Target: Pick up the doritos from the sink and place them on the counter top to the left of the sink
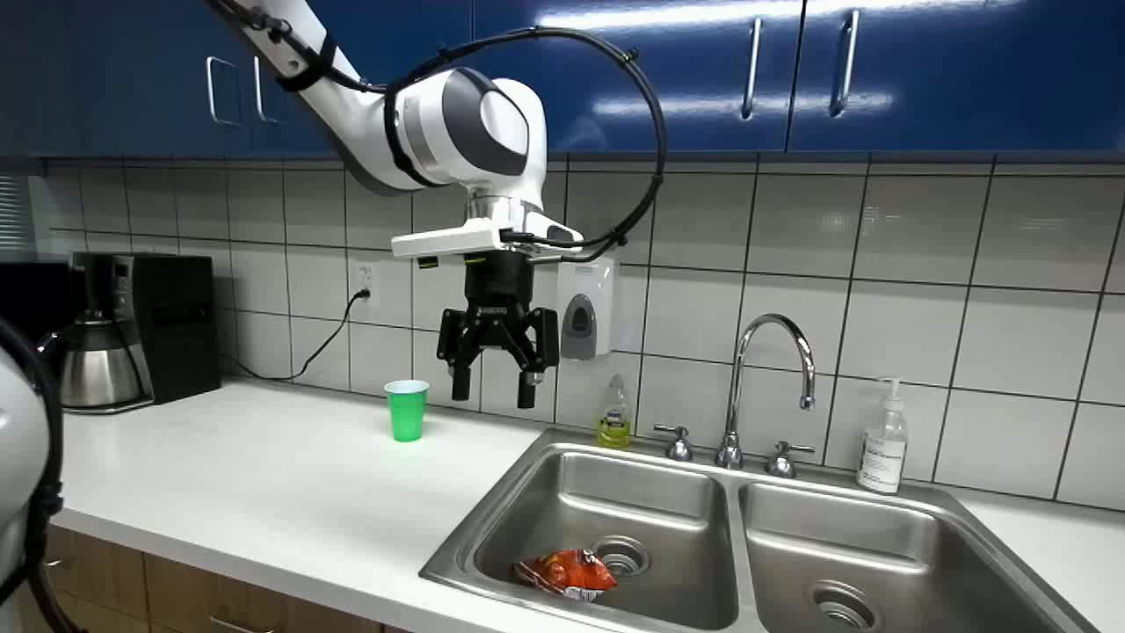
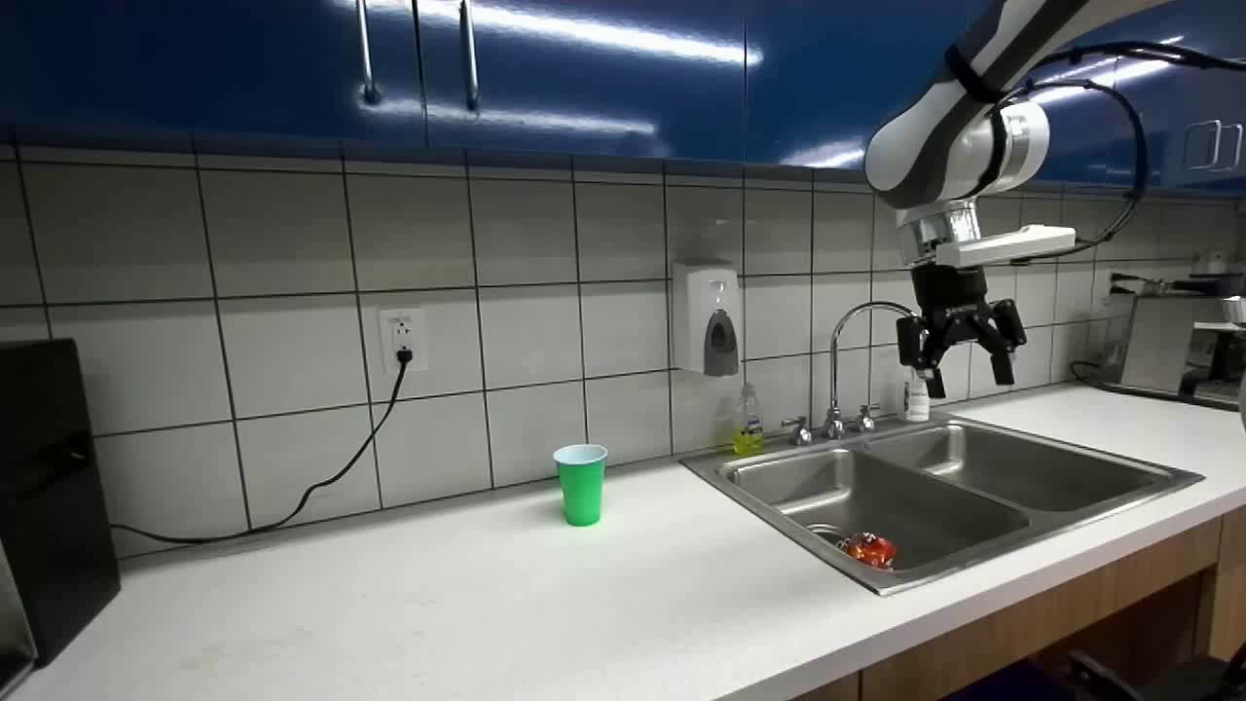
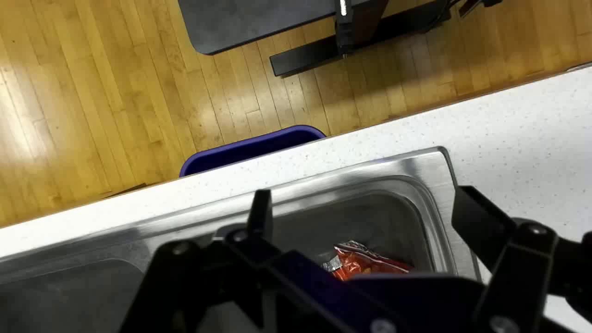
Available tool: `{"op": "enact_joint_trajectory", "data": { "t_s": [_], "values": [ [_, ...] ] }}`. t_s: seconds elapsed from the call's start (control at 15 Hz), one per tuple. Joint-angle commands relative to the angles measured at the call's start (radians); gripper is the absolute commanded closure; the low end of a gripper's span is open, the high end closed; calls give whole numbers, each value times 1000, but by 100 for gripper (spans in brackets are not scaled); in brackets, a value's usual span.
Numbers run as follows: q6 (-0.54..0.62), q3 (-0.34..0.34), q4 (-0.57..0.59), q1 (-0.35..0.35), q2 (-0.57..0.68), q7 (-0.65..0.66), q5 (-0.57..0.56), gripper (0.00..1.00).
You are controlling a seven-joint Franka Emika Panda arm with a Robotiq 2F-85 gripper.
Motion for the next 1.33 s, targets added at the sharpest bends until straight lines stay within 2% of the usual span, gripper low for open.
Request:
{"op": "enact_joint_trajectory", "data": {
  "t_s": [0.0,0.33,0.53,1.27],
  "values": [
    [-3,-2,2,2,1,0,0,0],
    [-3,-2,2,2,1,0,0,0],
    [46,-2,9,-1,49,36,6,0],
    [340,-33,104,-1,413,96,53,0]
  ]
}}
